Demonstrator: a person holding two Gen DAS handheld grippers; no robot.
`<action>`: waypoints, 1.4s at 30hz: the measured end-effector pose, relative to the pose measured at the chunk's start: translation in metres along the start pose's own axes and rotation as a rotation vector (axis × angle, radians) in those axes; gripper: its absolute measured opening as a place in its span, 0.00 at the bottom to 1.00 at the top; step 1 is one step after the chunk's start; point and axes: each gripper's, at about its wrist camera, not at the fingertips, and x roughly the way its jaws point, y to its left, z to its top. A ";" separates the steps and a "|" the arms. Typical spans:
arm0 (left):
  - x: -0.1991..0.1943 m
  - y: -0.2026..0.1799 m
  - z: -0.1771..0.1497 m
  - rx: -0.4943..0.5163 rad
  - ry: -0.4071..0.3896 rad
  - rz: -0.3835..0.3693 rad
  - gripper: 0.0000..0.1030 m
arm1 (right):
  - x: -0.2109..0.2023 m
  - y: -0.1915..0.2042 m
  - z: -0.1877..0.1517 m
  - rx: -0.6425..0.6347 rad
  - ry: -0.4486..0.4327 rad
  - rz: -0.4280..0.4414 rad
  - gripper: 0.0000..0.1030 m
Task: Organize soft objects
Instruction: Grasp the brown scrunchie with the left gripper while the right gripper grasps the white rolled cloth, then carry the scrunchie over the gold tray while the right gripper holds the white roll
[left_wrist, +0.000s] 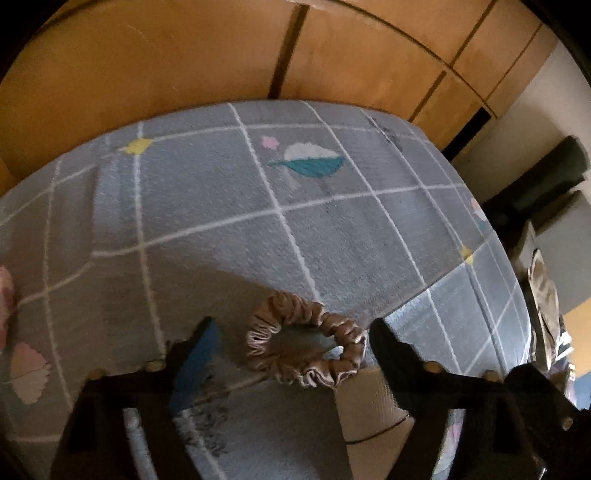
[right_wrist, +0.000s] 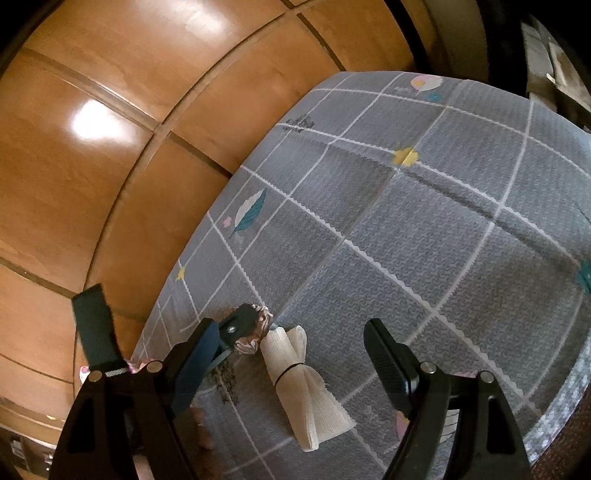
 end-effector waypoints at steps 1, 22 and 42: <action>0.003 -0.001 0.000 0.002 0.007 -0.005 0.35 | 0.000 0.000 0.000 0.002 0.000 -0.001 0.80; -0.056 0.067 -0.075 0.022 -0.068 0.110 0.08 | 0.068 0.038 -0.031 -0.348 0.254 -0.267 0.56; -0.140 0.095 -0.084 0.029 -0.237 0.178 0.07 | 0.093 0.064 -0.055 -0.565 0.264 -0.396 0.40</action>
